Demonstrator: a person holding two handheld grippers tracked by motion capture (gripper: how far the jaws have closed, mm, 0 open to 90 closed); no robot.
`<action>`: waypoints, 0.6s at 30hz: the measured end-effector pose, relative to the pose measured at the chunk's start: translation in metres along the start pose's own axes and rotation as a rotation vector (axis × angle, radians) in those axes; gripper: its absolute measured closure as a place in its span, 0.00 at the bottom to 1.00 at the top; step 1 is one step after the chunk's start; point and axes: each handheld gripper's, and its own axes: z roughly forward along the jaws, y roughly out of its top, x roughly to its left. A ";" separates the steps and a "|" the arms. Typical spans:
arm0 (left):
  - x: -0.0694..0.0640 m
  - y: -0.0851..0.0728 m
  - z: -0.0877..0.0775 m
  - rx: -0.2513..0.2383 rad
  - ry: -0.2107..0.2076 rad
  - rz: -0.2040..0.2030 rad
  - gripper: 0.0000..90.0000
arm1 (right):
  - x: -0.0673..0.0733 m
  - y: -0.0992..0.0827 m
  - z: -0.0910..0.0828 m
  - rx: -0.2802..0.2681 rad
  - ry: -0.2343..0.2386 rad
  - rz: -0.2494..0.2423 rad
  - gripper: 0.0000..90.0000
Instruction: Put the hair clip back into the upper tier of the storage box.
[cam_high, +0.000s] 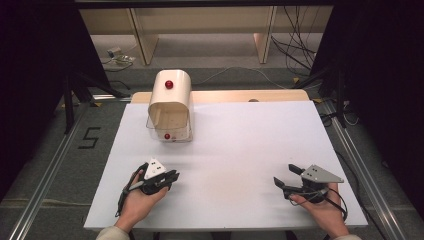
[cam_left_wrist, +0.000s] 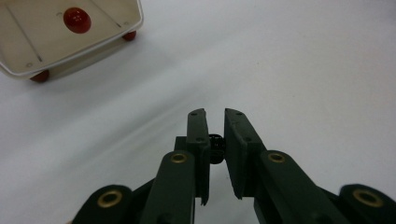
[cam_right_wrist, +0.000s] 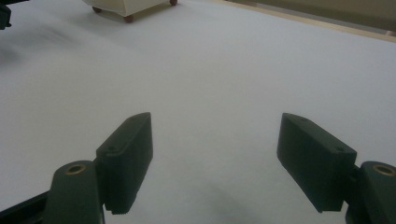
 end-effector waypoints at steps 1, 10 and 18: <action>0.000 0.000 -0.001 -0.003 0.002 0.001 0.89 | 0.000 0.000 0.000 0.000 0.001 0.000 0.31; 0.003 0.002 -0.006 -0.016 0.009 -0.018 0.89 | 0.000 0.000 0.000 0.001 0.000 0.001 0.31; 0.005 0.006 -0.010 -0.028 0.020 -0.022 0.89 | 0.000 0.000 0.001 -0.002 0.000 -0.004 0.32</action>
